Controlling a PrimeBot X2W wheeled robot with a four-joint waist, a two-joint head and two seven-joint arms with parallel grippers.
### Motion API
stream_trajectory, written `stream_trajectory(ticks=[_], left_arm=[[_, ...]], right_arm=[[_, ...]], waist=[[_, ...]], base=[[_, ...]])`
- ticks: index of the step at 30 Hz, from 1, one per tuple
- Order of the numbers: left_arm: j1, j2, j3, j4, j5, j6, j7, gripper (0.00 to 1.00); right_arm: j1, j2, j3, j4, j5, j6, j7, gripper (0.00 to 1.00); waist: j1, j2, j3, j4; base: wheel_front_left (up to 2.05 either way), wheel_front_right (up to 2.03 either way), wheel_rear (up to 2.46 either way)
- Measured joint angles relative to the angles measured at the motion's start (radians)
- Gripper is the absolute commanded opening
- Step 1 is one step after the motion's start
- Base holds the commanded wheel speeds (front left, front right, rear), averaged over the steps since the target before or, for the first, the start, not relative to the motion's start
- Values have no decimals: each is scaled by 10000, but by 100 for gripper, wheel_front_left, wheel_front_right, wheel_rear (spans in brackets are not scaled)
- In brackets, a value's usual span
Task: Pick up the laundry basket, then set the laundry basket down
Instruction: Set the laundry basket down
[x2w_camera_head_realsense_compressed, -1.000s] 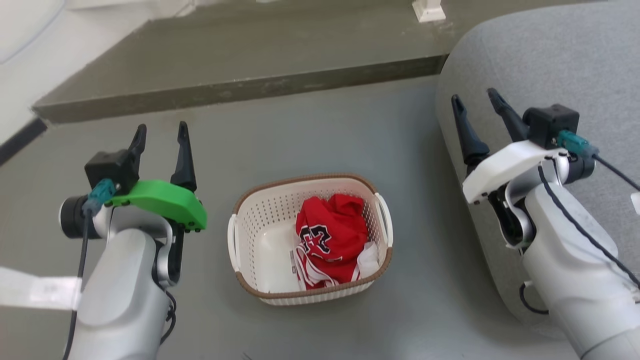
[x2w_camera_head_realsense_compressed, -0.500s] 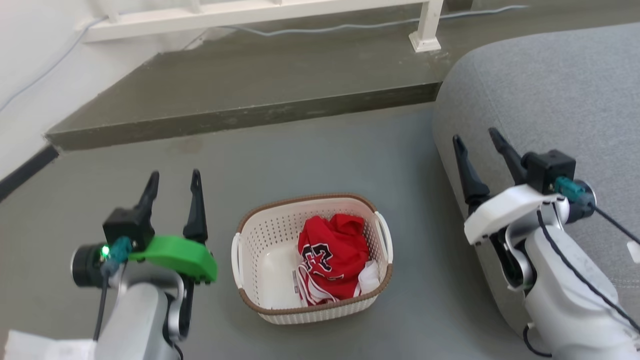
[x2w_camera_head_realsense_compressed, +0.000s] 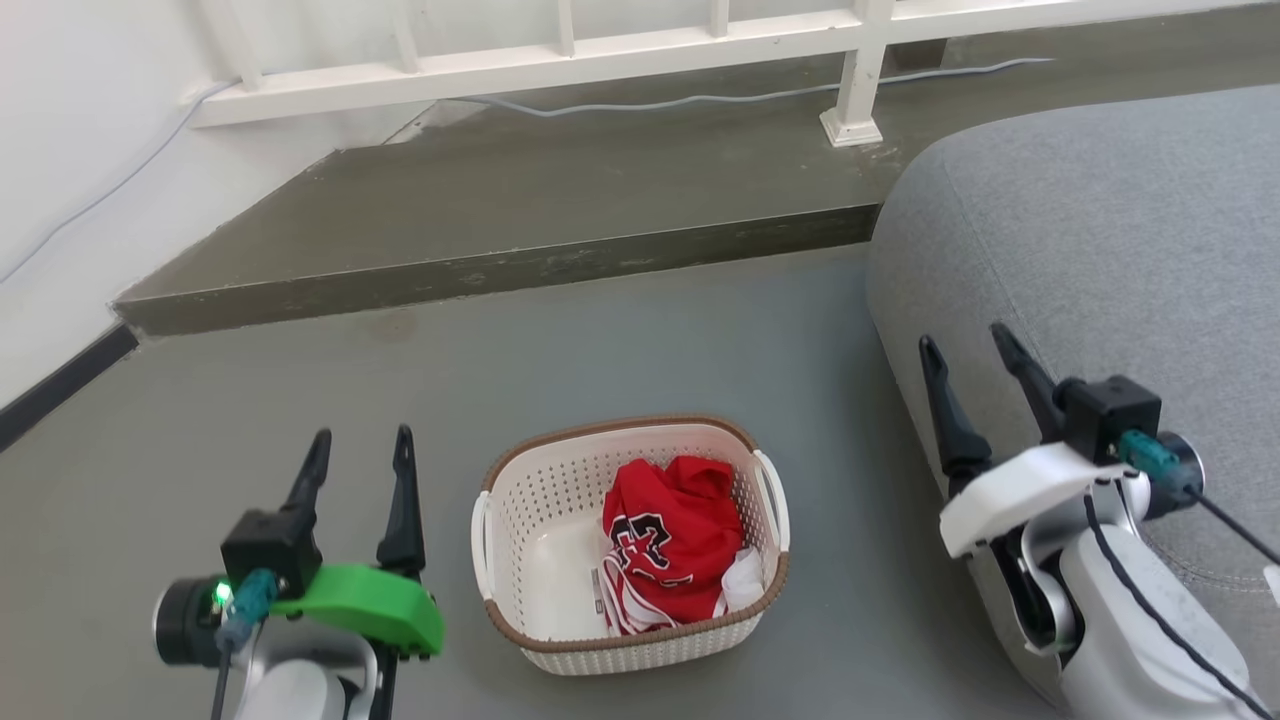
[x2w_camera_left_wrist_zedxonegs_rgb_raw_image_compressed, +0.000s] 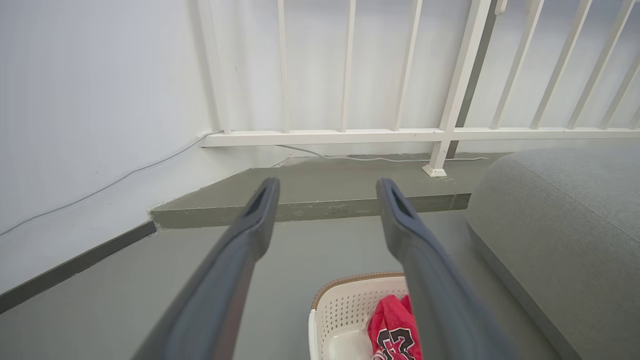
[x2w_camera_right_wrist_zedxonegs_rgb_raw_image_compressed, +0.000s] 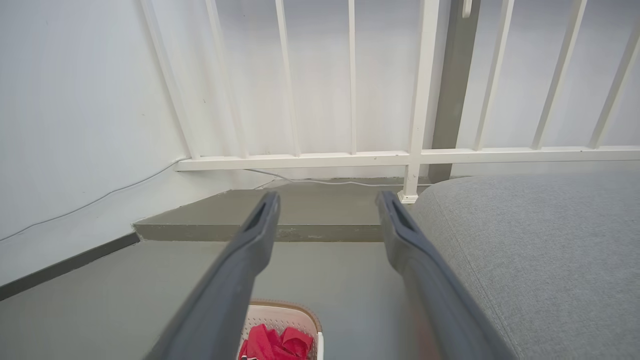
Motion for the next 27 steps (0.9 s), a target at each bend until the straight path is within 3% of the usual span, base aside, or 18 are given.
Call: stream_trajectory(ticks=[27], left_arm=[[1490, -12, 130, -894, 332, 100, 0, 100]], right_arm=[[1475, 36, -349, -930, -253, -153, 0, 100]], waist=[[0, 0, -236, -10]], base=[[0, 0, 0]])
